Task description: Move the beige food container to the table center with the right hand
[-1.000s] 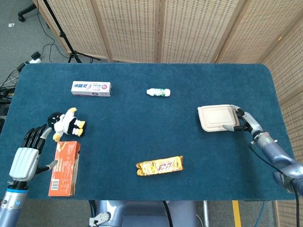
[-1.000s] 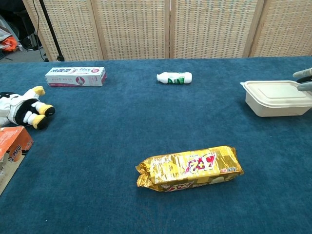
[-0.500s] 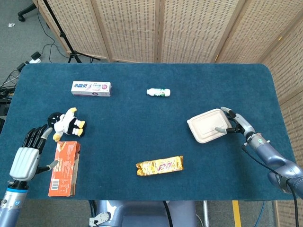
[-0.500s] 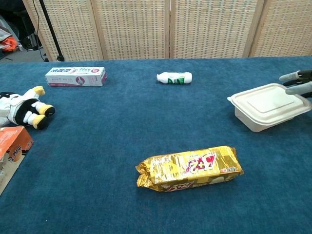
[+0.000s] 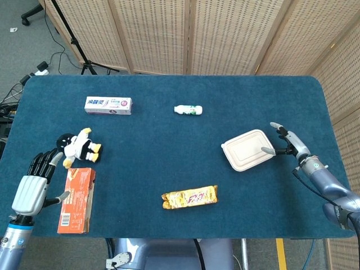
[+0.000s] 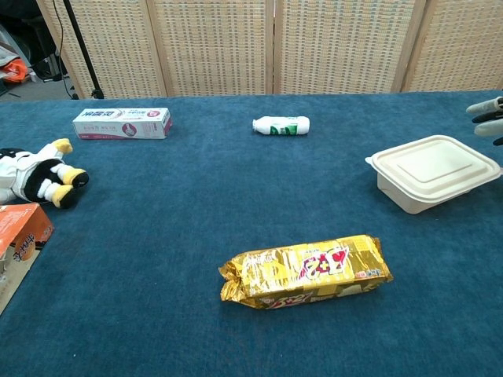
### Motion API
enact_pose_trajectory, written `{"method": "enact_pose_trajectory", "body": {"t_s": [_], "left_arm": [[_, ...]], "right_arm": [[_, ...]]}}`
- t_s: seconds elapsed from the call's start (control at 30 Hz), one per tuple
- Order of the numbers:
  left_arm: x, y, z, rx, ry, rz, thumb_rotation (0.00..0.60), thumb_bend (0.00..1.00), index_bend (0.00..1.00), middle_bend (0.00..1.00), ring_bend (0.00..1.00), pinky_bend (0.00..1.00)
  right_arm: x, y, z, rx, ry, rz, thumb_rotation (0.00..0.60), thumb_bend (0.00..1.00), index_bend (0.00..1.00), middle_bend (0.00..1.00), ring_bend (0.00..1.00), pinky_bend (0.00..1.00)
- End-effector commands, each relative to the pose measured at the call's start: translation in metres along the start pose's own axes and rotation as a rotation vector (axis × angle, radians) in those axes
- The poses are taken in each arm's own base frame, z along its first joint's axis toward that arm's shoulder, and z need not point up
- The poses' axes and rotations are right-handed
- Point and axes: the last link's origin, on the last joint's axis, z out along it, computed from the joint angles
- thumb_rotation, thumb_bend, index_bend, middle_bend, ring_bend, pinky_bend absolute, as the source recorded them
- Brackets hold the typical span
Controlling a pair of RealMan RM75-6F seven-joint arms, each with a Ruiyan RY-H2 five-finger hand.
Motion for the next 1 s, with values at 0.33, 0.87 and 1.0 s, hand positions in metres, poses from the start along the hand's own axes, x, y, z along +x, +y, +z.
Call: {"method": "enact_pose_trajectory", "body": {"t_s": [0.33, 0.87, 1.0], "left_arm": [[0.000, 0.000, -0.001, -0.003, -0.001, -0.002, 0.600, 0.11, 0.00, 0.00, 0.00, 0.00], [0.003, 0.000, -0.001, -0.010, 0.000, -0.017, 0.600, 0.11, 0.00, 0.00, 0.00, 0.00], [0.004, 0.000, -0.001, -0.011, 0.003, -0.023, 0.600, 0.11, 0.00, 0.00, 0.00, 0.00]], "right_arm": [[-0.002, 0.006, -0.008, -0.014, 0.008, -0.006, 0.600, 0.23, 0.04, 0.00, 0.00, 0.04], [-0.028, 0.009, -0.016, -0.003, -0.027, -0.020, 0.600, 0.23, 0.04, 0.00, 0.00, 0.04], [-0.036, 0.005, -0.019, 0.009, -0.039, -0.020, 0.600, 0.23, 0.04, 0.00, 0.00, 0.04]]}}
